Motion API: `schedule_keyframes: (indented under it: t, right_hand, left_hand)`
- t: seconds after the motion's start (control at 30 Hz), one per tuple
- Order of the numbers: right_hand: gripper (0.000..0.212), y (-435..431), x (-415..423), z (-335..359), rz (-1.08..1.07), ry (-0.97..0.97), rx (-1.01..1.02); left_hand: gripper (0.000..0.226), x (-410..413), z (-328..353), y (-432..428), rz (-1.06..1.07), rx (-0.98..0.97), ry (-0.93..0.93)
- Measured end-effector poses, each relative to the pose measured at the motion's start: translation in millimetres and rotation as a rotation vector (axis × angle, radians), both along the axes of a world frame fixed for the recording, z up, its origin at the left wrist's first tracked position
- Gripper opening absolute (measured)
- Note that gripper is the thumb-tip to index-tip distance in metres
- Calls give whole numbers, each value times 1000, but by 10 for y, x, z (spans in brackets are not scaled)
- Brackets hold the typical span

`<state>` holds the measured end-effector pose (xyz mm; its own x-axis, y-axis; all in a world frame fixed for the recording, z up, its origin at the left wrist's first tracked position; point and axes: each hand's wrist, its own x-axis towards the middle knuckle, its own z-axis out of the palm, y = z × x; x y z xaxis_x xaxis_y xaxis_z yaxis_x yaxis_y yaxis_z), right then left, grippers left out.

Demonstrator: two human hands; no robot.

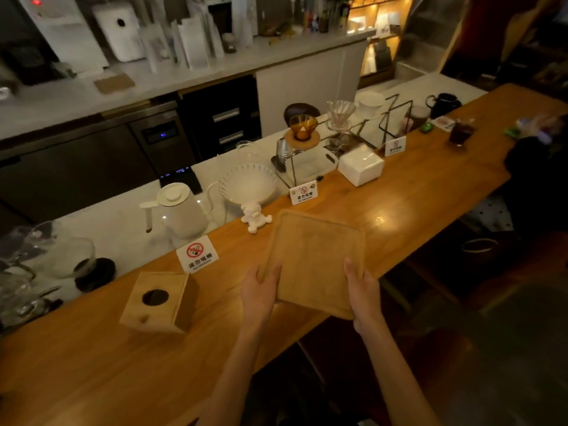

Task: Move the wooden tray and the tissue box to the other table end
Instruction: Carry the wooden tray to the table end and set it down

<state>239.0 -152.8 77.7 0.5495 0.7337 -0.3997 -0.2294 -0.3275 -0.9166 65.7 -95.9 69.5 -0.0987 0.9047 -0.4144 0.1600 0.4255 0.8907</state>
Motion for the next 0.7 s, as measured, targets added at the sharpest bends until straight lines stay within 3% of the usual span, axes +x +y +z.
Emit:
schedule_keyframes:
  t: [0.13,0.23,0.3,0.4,0.57,0.7]
  right_hand:
    - [43,-343,176,2,-50,81,-41]
    - [54,-522,715,94,-84,137,-46]
    - [58,-646,1082,167,-155,91,-58]
    - [41,-903,1482,222,-306,31,-29]
    - [39,-1549,2137,262,-540,-11,18]
    - [46,-2158,2798,236,-657,-24,45]
  left_hand:
    - [82,239,-34,-61,17,20,-67]
    - [20,520,45,-189,-116,0,-109]
    - [16,768,59,-331,-208,-5,-132]
    - [41,1193,84,-526,-283,-7,-180]
    - [13,2082,344,-980,-422,65,-175]
    - [28,2947,367,-1380,-516,100,-128]
